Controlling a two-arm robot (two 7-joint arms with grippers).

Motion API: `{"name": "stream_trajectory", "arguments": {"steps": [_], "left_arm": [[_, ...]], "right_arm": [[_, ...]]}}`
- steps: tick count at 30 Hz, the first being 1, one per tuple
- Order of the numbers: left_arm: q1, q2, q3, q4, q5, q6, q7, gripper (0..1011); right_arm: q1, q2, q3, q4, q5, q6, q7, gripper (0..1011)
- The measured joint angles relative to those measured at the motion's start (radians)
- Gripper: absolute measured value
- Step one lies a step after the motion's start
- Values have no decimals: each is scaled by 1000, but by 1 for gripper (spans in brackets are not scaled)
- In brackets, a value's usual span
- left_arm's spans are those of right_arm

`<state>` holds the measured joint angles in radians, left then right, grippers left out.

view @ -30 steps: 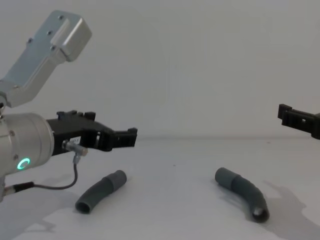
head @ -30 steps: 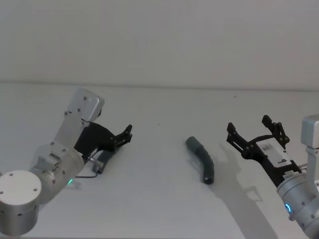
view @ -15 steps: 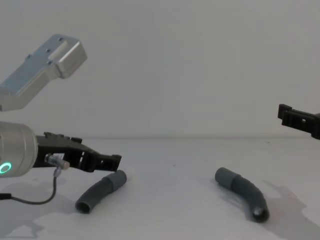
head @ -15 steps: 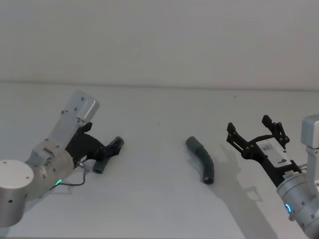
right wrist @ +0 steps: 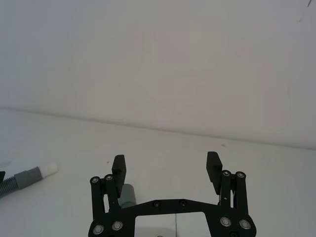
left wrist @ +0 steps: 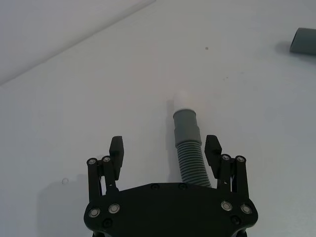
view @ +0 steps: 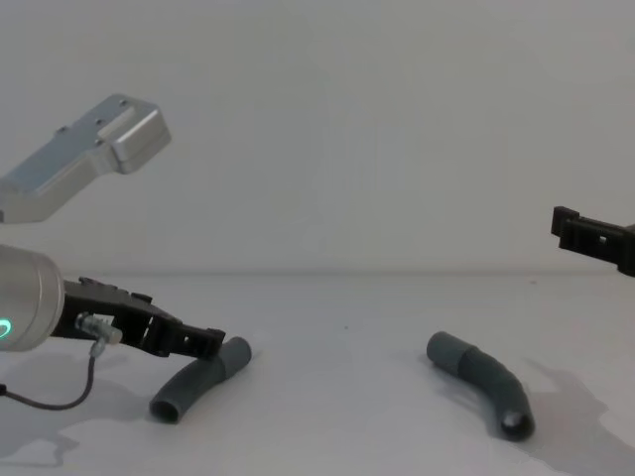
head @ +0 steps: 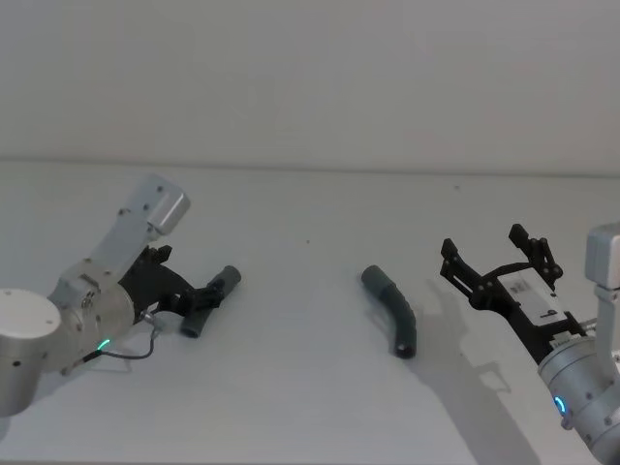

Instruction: Use both hands to pick up one end of the pipe from the table, align the ends, and insert them.

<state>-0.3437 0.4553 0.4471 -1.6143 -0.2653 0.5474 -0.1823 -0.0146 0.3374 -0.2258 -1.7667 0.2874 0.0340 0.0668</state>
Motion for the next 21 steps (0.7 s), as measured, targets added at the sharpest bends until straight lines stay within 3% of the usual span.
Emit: {"name": "stream_trajectory", "arguments": {"steps": [21], "left_arm": [[-81,-24,10,80,-2,64,-77,1000]], "right_arm": [[0,0,0,0,0,0,0,1001]]}}
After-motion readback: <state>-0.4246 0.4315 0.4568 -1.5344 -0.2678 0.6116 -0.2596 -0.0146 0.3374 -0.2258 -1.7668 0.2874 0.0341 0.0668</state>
